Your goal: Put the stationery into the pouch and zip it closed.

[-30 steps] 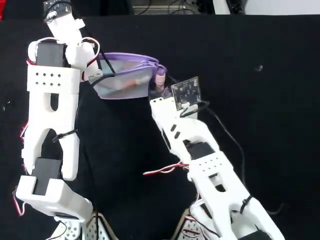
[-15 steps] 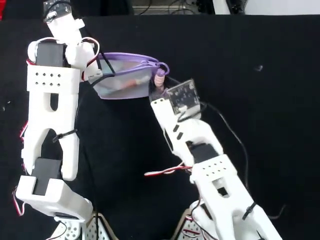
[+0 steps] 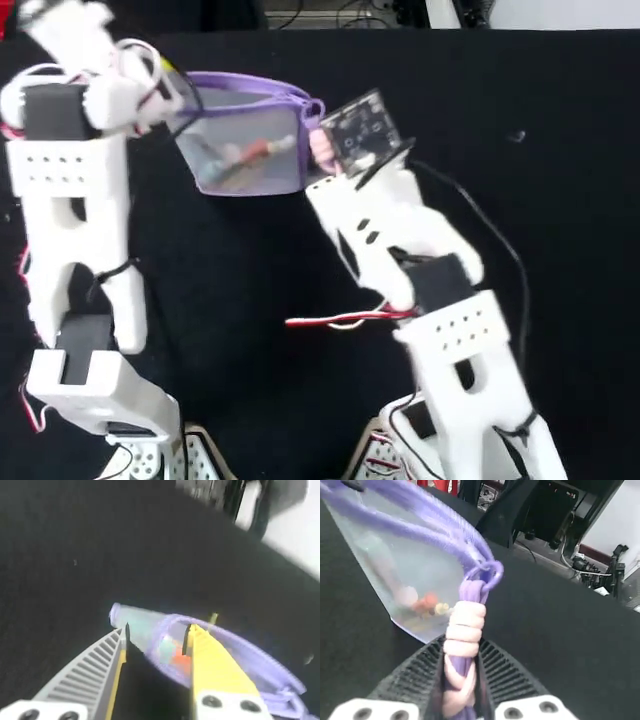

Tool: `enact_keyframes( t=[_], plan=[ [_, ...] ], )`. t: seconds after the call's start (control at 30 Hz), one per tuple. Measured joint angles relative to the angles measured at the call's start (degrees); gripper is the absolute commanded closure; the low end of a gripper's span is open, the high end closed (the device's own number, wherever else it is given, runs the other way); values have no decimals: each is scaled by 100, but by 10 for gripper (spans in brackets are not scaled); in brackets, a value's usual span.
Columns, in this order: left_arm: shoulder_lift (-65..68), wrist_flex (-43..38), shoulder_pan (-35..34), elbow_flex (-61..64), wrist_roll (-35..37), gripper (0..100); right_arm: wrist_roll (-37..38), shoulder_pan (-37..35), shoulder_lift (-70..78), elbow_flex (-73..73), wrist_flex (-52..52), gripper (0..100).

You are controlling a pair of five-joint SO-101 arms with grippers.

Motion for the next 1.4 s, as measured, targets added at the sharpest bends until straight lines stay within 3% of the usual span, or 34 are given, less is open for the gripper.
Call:
enact_keyframes(
  t=[0.17,0.5,0.63,0.97,1.4],
  plan=[
    [-9,0,-114,-563,35,797,0,563,440,-1020,607,987],
    [132,0,-97,-615,53,797,352,1960,2936,-2585,1134,987],
    [264,0,-97,-510,53,797,431,2382,3288,-3165,1275,987],
    [422,0,44,-431,53,797,431,2804,3297,-4747,2180,987],
    [422,0,185,-431,53,797,703,3235,3349,-5820,2180,987]
  ],
)
